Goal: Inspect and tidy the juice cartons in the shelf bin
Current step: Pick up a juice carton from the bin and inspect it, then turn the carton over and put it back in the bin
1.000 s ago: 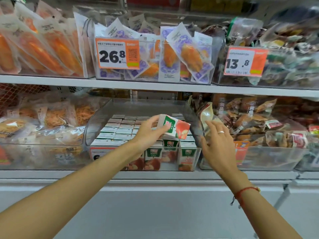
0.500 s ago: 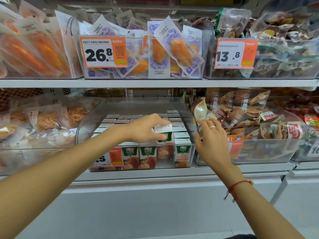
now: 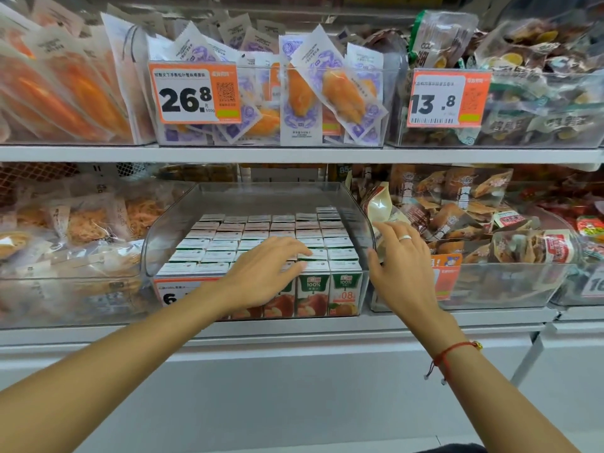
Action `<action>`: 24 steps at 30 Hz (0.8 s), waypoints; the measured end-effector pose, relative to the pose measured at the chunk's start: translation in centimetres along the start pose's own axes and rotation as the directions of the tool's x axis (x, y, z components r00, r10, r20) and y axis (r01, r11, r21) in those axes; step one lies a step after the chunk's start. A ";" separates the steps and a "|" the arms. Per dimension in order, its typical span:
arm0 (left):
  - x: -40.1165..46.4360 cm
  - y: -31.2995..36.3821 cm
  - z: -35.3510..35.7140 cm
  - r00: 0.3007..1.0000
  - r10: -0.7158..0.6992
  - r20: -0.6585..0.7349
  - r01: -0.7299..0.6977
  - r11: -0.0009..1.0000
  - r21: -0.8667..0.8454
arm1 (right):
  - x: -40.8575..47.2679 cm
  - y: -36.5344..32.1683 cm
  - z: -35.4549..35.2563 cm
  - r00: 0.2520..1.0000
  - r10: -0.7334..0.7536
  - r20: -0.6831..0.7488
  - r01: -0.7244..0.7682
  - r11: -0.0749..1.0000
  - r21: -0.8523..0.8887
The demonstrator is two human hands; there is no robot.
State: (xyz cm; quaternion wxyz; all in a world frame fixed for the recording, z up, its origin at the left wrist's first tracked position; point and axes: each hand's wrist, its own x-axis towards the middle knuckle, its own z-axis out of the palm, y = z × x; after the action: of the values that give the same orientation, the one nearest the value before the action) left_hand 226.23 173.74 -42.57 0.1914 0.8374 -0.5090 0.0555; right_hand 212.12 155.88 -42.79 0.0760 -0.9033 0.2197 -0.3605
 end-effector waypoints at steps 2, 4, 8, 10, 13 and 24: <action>-2.3 -0.9 0.5 0.982 -0.041 -0.182 0.055 0.996 0.070 | 0.0 -0.4 -0.5 0.996 -0.035 -0.086 0.036 0.999 0.009; -4.6 -2.2 0.7 0.949 -0.081 -0.305 0.127 0.983 0.134 | 0.2 -1.1 -0.7 0.984 -0.111 -0.141 0.119 0.992 0.049; -7.7 -4.7 0.9 0.931 -0.066 -0.360 0.146 0.969 0.201 | 1.5 -2.9 0.9 0.947 -0.292 0.135 0.281 0.955 0.091; -8.4 -5.3 1.0 0.934 -0.024 -0.357 0.119 0.961 0.249 | 2.7 -3.2 2.2 0.914 -0.301 0.272 0.289 0.953 0.087; -8.7 -5.5 1.5 0.929 -0.001 -0.370 0.116 0.950 0.289 | 4.9 -3.3 3.4 0.855 -0.277 0.438 0.245 0.961 0.129; -8.2 -6.0 2.6 0.895 0.087 -0.438 0.118 0.900 0.419 | 10.8 -4.7 3.9 0.604 -0.203 0.771 0.335 0.942 -0.015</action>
State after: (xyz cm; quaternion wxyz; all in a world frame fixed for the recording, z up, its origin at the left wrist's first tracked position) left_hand 227.32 182.04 -48.90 0.1113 0.8275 -0.4193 0.3565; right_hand 223.30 155.10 -37.57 0.0342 -0.9959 0.0565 0.0623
